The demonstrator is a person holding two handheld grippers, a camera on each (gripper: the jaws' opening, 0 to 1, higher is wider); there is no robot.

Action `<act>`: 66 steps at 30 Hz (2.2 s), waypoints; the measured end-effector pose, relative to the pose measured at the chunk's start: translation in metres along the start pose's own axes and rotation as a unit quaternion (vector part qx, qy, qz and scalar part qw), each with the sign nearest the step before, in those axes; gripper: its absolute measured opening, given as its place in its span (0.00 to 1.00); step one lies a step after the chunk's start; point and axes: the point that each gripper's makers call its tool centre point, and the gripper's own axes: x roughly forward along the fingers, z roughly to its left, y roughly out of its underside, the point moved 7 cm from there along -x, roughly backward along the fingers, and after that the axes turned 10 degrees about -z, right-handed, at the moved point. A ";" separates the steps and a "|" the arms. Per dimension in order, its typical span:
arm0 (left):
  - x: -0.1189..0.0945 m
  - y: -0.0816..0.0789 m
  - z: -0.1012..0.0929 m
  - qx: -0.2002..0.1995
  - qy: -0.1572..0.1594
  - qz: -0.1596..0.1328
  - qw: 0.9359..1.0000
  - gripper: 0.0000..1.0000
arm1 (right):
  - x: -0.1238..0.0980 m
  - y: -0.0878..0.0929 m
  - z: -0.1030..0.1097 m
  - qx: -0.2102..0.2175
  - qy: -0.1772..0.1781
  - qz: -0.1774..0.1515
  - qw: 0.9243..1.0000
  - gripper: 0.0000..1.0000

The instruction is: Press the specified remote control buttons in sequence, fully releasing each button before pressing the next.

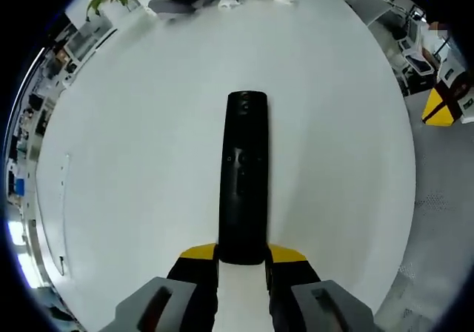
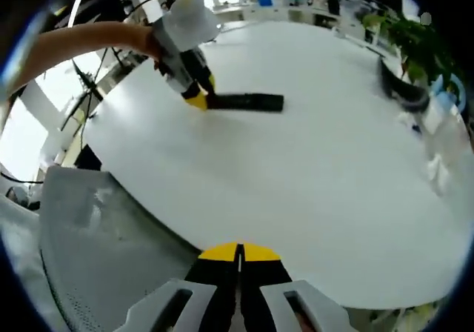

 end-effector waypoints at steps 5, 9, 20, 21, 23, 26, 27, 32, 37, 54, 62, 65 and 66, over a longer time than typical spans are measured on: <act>0.000 0.000 -0.007 0.010 0.002 0.007 1.000 0.23 | 0.003 0.005 0.001 0.007 -0.007 0.029 1.000 0.00; 0.000 0.001 -0.012 0.014 0.005 0.008 1.000 0.23 | 0.003 0.008 0.003 0.013 -0.012 0.053 0.998 0.00; -0.002 0.003 -0.024 0.001 0.002 0.012 1.000 0.23 | 0.001 0.007 0.004 0.013 -0.017 0.049 0.999 0.00; -0.002 0.003 -0.026 0.005 0.002 0.014 1.000 0.23 | 0.001 0.007 0.004 0.011 -0.018 0.049 0.999 0.00; -0.001 0.002 -0.030 0.014 0.006 0.022 1.000 0.23 | 0.001 0.007 0.005 0.008 -0.017 0.049 0.999 0.00; -0.001 0.001 -0.036 0.026 0.009 0.037 0.999 0.23 | 0.001 0.007 0.004 0.008 -0.016 0.046 0.999 0.00; -0.002 0.001 -0.038 0.028 0.008 0.040 0.999 0.23 | 0.001 0.006 0.004 0.010 -0.016 0.044 0.999 0.00; -0.002 0.002 -0.041 0.028 0.008 0.047 0.998 0.23 | 0.000 0.006 0.003 0.011 -0.014 0.039 0.999 0.00; -0.002 0.002 -0.048 0.033 0.011 0.053 0.998 0.23 | 0.000 0.006 0.004 0.006 -0.014 0.038 0.999 0.00; -0.004 0.006 -0.066 0.034 0.007 0.065 0.997 0.24 | 0.001 0.006 0.004 0.002 -0.012 0.040 0.999 0.00; -0.005 0.008 -0.079 0.036 0.009 0.066 0.997 0.24 | 0.001 0.006 0.004 0.002 -0.012 0.040 0.999 0.00; -0.006 0.008 -0.081 0.036 0.009 0.066 0.997 0.24 | 0.001 0.006 0.003 0.005 -0.013 0.040 0.999 0.00; -0.006 0.009 -0.082 0.035 0.009 0.065 0.997 0.24 | 0.001 0.006 0.003 0.005 -0.013 0.040 0.999 0.00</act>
